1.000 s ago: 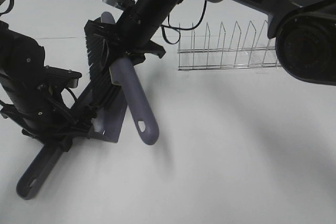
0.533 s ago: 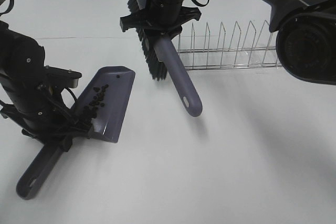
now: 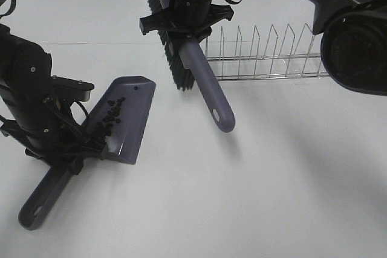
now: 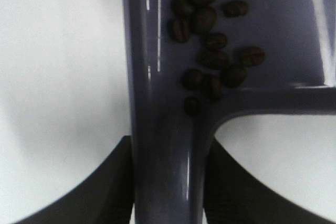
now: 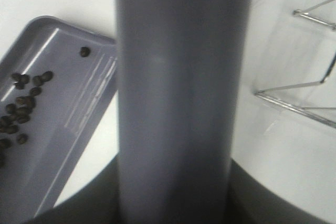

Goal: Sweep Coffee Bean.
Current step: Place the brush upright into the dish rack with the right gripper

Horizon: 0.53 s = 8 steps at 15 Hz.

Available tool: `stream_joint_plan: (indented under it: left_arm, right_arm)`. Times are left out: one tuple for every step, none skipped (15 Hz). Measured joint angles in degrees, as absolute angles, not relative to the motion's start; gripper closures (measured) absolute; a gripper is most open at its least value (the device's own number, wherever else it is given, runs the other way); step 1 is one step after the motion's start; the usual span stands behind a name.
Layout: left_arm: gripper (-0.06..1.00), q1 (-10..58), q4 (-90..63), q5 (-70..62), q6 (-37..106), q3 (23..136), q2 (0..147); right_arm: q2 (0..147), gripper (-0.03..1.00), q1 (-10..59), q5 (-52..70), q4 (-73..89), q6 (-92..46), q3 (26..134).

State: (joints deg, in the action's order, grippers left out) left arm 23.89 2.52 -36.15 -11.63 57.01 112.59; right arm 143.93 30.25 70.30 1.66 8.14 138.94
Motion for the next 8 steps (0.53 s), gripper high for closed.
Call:
stream_joint_plan:
  left_arm:
    - [0.61,23.89,2.52,-36.15,-11.63,57.01,112.59]
    - [0.61,23.89,2.52,-36.27,-11.63,57.01,112.59]
    - [0.61,23.89,2.52,-36.27,-11.63,57.01,112.59]
    - [0.61,23.89,2.52,-36.27,-11.63,57.01,112.59]
    - [0.61,23.89,2.52,-36.27,-11.63,57.01,112.59]
    - [0.61,23.89,2.52,-36.27,-11.63,57.01,112.59]
    - [0.61,23.89,2.52,-36.27,-11.63,57.01,112.59]
    - [0.61,23.89,2.52,-36.27,-11.63,57.01,112.59]
  right_arm:
    - [142.49,0.68,30.25,70.24,3.38,8.08,137.28]
    - [140.2,0.68,30.25,70.19,4.13,7.96,134.3]
    - [137.28,0.68,30.25,70.13,4.24,7.79,130.69]
    - [134.3,0.68,30.08,70.07,4.24,7.73,125.88]
    - [131.32,0.68,29.51,70.02,4.35,7.56,120.84]
    - [129.72,0.68,29.05,69.96,4.53,7.56,117.74]
    - [126.97,0.68,27.79,69.96,4.7,7.45,112.01]
    - [124.22,0.68,25.95,69.96,4.7,6.88,105.6]
